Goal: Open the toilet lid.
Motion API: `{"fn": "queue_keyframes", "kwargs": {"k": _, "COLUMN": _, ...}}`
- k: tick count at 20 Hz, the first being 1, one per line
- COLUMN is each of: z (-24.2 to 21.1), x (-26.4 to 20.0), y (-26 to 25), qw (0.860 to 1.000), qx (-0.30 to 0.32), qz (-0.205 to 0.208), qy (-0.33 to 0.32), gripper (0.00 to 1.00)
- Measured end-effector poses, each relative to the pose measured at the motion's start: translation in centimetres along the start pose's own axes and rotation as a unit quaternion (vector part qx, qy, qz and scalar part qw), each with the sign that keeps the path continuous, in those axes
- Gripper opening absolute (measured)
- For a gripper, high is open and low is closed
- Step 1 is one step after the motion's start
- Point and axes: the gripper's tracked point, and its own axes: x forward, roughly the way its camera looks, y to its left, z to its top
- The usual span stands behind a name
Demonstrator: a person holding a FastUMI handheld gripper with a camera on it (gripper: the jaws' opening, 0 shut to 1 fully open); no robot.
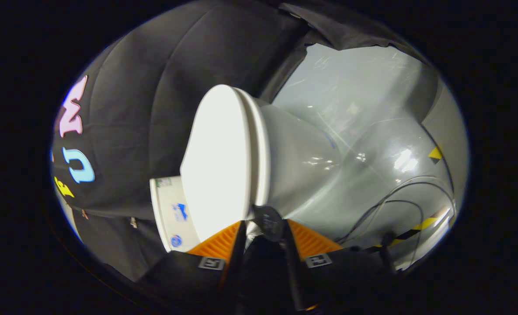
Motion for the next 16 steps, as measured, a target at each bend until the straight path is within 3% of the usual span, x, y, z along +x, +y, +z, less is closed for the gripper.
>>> {"fn": "queue_keyframes", "kwargs": {"k": 2, "z": 0.4, "x": 0.0, "y": 0.3, "qw": 1.000, "qx": -0.003, "qz": 0.007, "qy": -0.001, "gripper": 0.24}}
{"fn": "queue_keyframes", "kwargs": {"k": 6, "z": 0.1, "x": 0.0, "y": 0.7, "qw": 0.996, "qx": -0.084, "qz": 0.019, "qy": 0.005, "gripper": 0.21}}
{"fn": "queue_keyframes", "kwargs": {"k": 10, "z": 1.3, "x": -0.5, "y": 1.6, "qw": 0.993, "qx": -0.115, "qz": 0.000, "qy": -0.006, "gripper": 0.05}}
{"fn": "queue_keyframes", "kwargs": {"k": 16, "z": 0.2, "x": -3.1, "y": 5.2, "qw": 0.972, "qx": -0.231, "qz": -0.005, "qy": -0.033, "gripper": 0.05}}
